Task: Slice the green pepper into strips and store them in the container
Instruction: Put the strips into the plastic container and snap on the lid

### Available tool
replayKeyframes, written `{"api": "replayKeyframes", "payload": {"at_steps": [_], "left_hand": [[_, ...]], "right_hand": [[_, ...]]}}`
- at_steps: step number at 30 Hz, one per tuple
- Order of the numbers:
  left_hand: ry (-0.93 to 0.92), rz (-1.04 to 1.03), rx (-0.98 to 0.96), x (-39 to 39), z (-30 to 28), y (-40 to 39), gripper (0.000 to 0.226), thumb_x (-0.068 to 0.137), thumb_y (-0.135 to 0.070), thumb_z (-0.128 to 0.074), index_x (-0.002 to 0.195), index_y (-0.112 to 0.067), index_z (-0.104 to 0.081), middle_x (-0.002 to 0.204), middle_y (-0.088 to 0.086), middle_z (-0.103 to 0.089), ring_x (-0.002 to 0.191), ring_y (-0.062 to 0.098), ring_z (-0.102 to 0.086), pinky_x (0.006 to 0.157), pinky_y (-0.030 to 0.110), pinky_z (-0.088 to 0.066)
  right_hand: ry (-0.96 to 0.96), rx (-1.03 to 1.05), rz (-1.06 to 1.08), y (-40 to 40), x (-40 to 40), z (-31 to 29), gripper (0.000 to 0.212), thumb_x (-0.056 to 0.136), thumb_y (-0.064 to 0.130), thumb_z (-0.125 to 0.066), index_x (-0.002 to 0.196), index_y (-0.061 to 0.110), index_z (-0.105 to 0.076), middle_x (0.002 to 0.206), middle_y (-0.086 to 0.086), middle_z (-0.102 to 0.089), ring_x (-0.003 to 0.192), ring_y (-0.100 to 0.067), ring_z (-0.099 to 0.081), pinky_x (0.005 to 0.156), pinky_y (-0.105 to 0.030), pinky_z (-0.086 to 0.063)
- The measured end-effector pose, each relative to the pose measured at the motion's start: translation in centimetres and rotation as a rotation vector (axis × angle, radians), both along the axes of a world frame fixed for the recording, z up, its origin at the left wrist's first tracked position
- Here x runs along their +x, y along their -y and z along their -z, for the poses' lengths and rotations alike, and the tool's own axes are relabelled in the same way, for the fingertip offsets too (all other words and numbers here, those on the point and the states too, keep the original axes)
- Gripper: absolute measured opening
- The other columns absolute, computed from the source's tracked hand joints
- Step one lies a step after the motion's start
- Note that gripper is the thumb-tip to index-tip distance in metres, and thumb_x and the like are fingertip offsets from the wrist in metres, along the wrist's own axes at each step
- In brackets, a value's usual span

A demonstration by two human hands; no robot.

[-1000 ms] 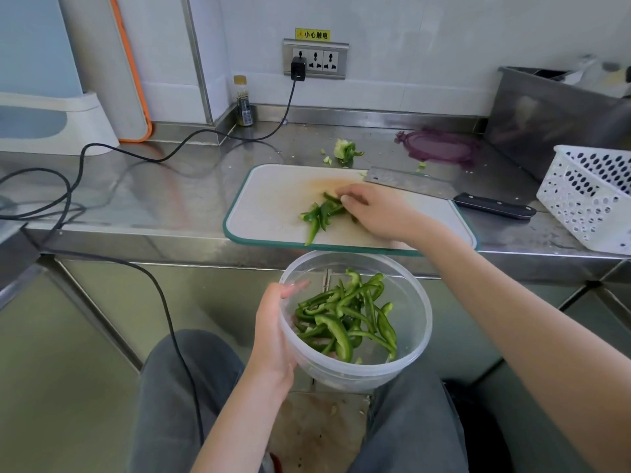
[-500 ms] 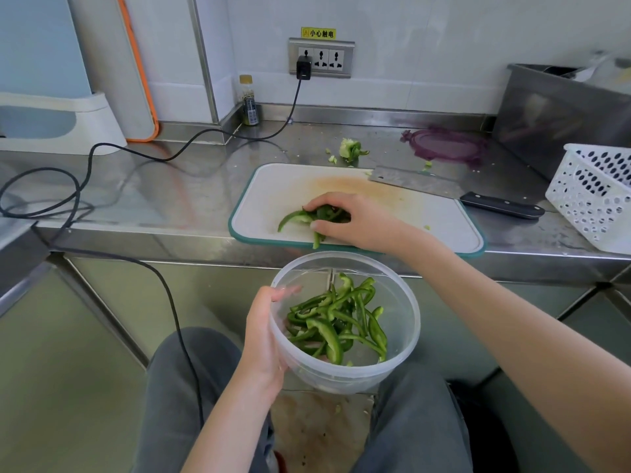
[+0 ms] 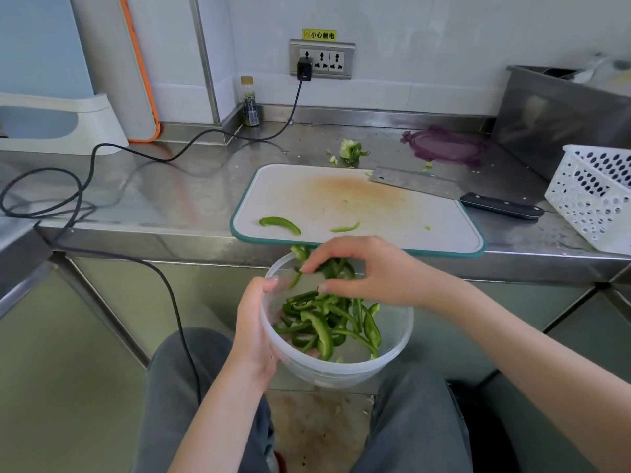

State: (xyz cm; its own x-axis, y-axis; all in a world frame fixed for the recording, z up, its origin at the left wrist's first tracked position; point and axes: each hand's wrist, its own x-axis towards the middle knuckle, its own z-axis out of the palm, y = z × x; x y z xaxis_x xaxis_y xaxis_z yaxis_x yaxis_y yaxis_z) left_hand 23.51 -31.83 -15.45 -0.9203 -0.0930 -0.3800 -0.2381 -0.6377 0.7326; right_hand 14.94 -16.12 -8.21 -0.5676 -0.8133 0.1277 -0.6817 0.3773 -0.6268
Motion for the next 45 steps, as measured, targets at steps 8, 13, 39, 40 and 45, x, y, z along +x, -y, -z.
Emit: {"api": "replayKeyframes", "payload": {"at_steps": [8,13,39,40,45], "left_hand": [[-0.035,-0.07,-0.063,0.0,-0.2,-0.1,0.063,0.065,-0.041,-0.053,0.117,-0.006,-0.063,0.118,0.023,-0.064,0.111,0.043,-0.057,0.098,0.059,-0.042],[-0.036,-0.039,-0.098,0.0,-0.2,0.2,0.062,0.065,-0.044,-0.05,0.114,-0.009,-0.066,0.114,0.02,-0.066,0.108,0.042,-0.059,0.091,0.06,-0.044],[0.01,-0.065,-0.057,-0.2,0.6,1.9,0.066,0.058,-0.045,-0.06,0.113,-0.009,-0.066,0.12,0.022,-0.062,0.112,0.045,-0.056,0.094,0.069,-0.038],[0.014,-0.067,-0.066,-0.2,0.6,1.8,0.068,0.056,-0.046,-0.062,0.112,-0.01,-0.066,0.121,0.022,-0.061,0.113,0.045,-0.056,0.095,0.068,-0.039],[0.023,-0.075,-0.097,-0.1,0.3,1.5,0.064,0.061,-0.045,-0.054,0.113,-0.009,-0.066,0.119,0.023,-0.062,0.11,0.043,-0.058,0.093,0.061,-0.045]], "right_hand": [[0.209,-0.285,0.125,1.0,-0.5,-1.8,0.017,0.093,0.016,-0.057,0.106,0.01,-0.064,0.097,-0.006,-0.073,0.085,-0.014,-0.07,0.08,-0.028,-0.057],[0.321,-0.155,0.042,2.3,-1.0,-2.3,0.016,0.094,0.016,-0.056,0.105,0.008,-0.065,0.088,-0.009,-0.075,0.082,-0.017,-0.072,0.086,-0.028,-0.055],[0.201,-0.334,0.143,1.0,-1.4,-1.1,0.018,0.085,0.03,-0.06,0.095,0.02,-0.072,0.099,0.012,-0.07,0.096,0.0,-0.066,0.086,-0.016,-0.05],[0.114,-0.375,0.253,0.9,-2.3,-1.0,0.016,0.09,0.027,-0.057,0.097,0.023,-0.071,0.1,0.013,-0.069,0.096,0.001,-0.064,0.086,-0.015,-0.047],[-0.094,0.059,0.454,-0.5,-5.1,0.0,0.029,0.095,0.025,-0.054,0.123,0.023,-0.06,0.128,0.006,-0.059,0.116,-0.012,-0.054,0.094,-0.018,-0.035]]}}
